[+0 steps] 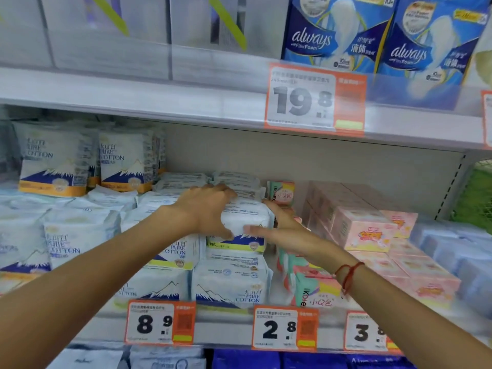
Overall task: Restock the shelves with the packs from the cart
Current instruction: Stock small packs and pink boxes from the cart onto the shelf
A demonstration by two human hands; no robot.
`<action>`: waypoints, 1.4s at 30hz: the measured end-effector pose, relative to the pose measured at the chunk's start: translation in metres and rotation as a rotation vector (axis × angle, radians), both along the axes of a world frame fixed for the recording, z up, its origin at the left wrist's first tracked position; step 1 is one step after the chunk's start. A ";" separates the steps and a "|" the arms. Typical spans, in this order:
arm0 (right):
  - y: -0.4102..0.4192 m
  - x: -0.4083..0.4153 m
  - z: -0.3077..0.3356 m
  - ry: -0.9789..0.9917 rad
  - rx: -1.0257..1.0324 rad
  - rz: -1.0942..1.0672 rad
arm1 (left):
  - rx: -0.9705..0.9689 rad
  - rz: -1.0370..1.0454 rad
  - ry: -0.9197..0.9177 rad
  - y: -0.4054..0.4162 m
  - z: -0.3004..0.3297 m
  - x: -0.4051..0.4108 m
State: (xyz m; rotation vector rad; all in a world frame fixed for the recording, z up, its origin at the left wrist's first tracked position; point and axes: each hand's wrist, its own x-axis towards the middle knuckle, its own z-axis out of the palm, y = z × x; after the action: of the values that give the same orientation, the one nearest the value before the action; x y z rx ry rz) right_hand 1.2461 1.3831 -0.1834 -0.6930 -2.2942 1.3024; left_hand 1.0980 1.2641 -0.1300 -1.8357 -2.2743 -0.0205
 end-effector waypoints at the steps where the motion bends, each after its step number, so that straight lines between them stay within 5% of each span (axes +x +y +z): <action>1: 0.005 0.000 0.001 0.010 -0.060 -0.030 | -0.002 0.001 -0.011 0.000 -0.001 -0.001; 4: 0.029 -0.012 0.003 0.110 -0.252 -0.310 | -0.028 0.015 -0.079 -0.001 -0.002 -0.004; 8: 0.050 -0.034 0.013 0.297 -0.433 -0.350 | -0.050 0.007 -0.088 0.001 0.003 -0.005; 17: 0.045 -0.059 0.013 0.312 -0.488 -0.303 | -0.099 -0.014 -0.147 0.005 0.001 -0.016; 20: 0.063 -0.057 0.003 0.354 -0.491 -0.471 | -0.116 -0.013 -0.146 0.005 0.005 -0.016; 25: 0.045 -0.044 -0.001 0.210 -0.547 -0.436 | -0.157 0.011 -0.125 0.004 0.010 -0.013; 31: 0.013 -0.037 0.015 0.188 -0.472 -0.221 | -0.151 0.056 -0.090 -0.001 0.011 -0.001; 34: 0.013 -0.016 0.013 0.090 -0.400 -0.248 | -0.032 0.025 -0.039 -0.013 0.011 0.005; 38: -0.010 0.008 0.010 -0.001 -0.287 -0.020 | 0.136 -0.005 0.013 -0.024 0.007 0.011; 42: -0.033 0.012 0.022 0.016 -0.050 -0.104 | 0.222 -0.042 -0.005 -0.029 0.004 0.017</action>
State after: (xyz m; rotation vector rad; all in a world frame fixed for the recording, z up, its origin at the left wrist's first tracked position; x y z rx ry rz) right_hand 1.2581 1.3498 -0.1611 -0.8045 -2.1888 1.3157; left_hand 1.1149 1.2351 -0.1257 -1.7690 -2.1385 -0.2736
